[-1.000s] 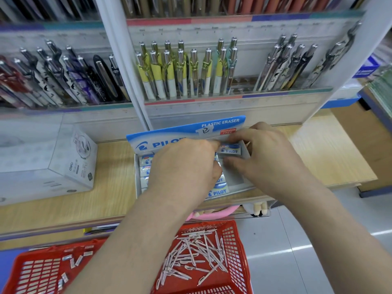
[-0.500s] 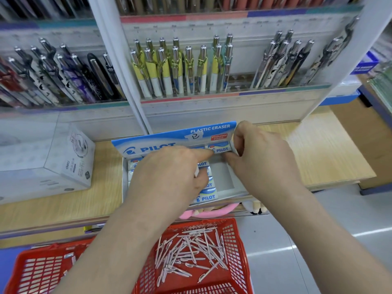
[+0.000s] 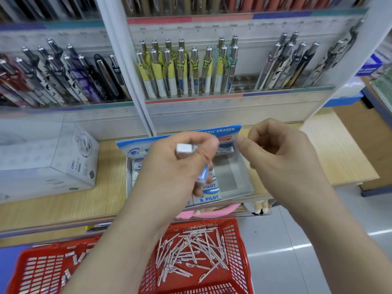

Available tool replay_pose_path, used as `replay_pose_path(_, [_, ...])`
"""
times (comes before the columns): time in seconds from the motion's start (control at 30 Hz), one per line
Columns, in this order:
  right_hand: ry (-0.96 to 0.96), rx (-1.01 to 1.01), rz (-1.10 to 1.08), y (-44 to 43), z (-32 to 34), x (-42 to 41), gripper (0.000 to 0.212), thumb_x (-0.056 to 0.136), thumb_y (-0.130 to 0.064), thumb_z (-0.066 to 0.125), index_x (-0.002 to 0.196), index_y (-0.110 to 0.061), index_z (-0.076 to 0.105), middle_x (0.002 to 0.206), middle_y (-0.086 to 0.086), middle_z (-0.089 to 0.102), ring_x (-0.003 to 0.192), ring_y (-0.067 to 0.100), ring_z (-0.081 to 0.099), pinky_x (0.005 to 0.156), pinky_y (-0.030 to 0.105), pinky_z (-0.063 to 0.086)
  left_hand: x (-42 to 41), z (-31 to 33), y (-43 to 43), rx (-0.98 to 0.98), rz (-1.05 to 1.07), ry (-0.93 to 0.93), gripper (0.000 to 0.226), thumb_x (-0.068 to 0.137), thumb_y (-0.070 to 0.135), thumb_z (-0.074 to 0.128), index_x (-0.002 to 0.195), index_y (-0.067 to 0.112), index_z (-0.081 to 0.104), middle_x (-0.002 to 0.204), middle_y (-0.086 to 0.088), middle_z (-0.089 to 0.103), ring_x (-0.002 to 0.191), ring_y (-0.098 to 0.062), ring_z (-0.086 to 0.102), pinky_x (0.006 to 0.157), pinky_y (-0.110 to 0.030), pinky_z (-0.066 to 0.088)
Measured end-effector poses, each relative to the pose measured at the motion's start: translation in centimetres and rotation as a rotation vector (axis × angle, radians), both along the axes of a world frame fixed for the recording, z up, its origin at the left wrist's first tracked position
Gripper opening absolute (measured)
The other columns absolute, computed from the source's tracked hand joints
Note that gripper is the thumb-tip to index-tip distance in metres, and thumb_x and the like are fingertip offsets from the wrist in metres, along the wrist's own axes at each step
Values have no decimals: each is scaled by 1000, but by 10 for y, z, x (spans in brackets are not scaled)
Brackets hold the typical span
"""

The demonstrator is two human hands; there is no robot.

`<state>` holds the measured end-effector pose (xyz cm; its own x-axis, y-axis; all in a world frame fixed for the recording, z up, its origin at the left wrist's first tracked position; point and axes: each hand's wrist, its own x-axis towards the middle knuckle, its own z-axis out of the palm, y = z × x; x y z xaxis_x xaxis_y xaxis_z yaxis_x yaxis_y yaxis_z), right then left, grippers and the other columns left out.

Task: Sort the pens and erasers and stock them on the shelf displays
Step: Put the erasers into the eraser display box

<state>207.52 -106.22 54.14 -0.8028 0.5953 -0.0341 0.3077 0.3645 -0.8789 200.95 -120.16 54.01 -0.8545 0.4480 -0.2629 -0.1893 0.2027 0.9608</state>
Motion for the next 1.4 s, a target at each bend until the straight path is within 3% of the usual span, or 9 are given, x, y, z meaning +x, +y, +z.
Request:
replay_pose_path(0.1, [60, -427, 237, -18, 16, 13, 20, 73, -27, 80, 86, -21, 67, 71, 0, 60, 56, 13, 57, 51, 25, 47, 9, 6, 2, 336, 99, -332, 25, 76, 27, 61, 96, 16, 70, 82, -7, 73, 76, -20, 71, 55, -30, 58])
replay_pose_path(0.2, [53, -223, 256, -24, 8, 18, 32, 69, -24, 83, 97, -33, 69, 86, -7, 59, 61, 12, 61, 56, 26, 52, 15, 8, 2, 430, 120, -426, 28, 81, 19, 56, 105, 11, 67, 93, -14, 74, 88, -25, 72, 71, -37, 58])
replay_pose_path(0.33, [99, 27, 225, -25, 5, 20, 31, 71, -27, 76, 99, -39, 68, 93, -13, 62, 75, 10, 65, 61, 19, 52, 19, 7, -2, 430, 121, -405, 25, 81, 19, 57, 101, 11, 70, 89, -10, 74, 87, -22, 72, 65, -29, 58])
replay_pose_path(0.57, [132, -271, 256, -25, 8, 26, 36, 71, -16, 81, 103, -30, 71, 94, -5, 68, 74, 14, 69, 69, 25, 57, 21, 3, 1, 293, 251, -218, 9, 66, 23, 71, 70, 17, 67, 67, -3, 68, 60, -12, 65, 50, -21, 50])
replay_pose_path(0.83, [147, -326, 189, -9, 2, 25, 14, 81, -6, 71, 85, -19, 75, 76, 1, 74, 73, 15, 70, 68, 29, 57, 15, -1, -6, 107, 123, -163, 9, 73, 24, 73, 80, 25, 77, 58, 6, 60, 55, -7, 52, 49, -19, 45])
replay_pose_path(0.9, [127, -216, 228, -8, -1, 24, 17, 75, -10, 77, 88, -21, 74, 79, 0, 71, 72, 13, 68, 68, 27, 56, 14, -3, -5, 72, 155, -117, 5, 76, 21, 73, 77, 24, 77, 56, 5, 60, 52, -6, 50, 47, -18, 43])
replay_pose_path(1.1, [-15, 531, 319, 6, -9, 14, 23, 73, -18, 80, 96, -20, 74, 84, -12, 58, 63, 3, 49, 60, 18, 43, 11, -12, -5, -214, 124, 164, 8, 80, 31, 71, 73, 31, 74, 51, 8, 62, 43, -3, 48, 47, -16, 40])
replay_pose_path(1.3, [-64, 713, 315, 12, -27, -3, 21, 69, -15, 77, 90, -11, 76, 82, 6, 64, 72, 30, 61, 67, 36, 53, 10, -15, -2, -634, -43, 499, 29, 86, 37, 62, 115, 44, 63, 101, 12, 68, 88, -7, 59, 75, -21, 40])
replay_pose_path(1.4, [-32, 752, 302, 11, -29, -7, 22, 63, -17, 76, 84, -12, 77, 76, 7, 65, 69, 33, 62, 66, 36, 53, 9, -16, 2, -714, -124, 633, 36, 88, 44, 55, 124, 48, 54, 102, 9, 61, 101, -12, 55, 80, -27, 42])
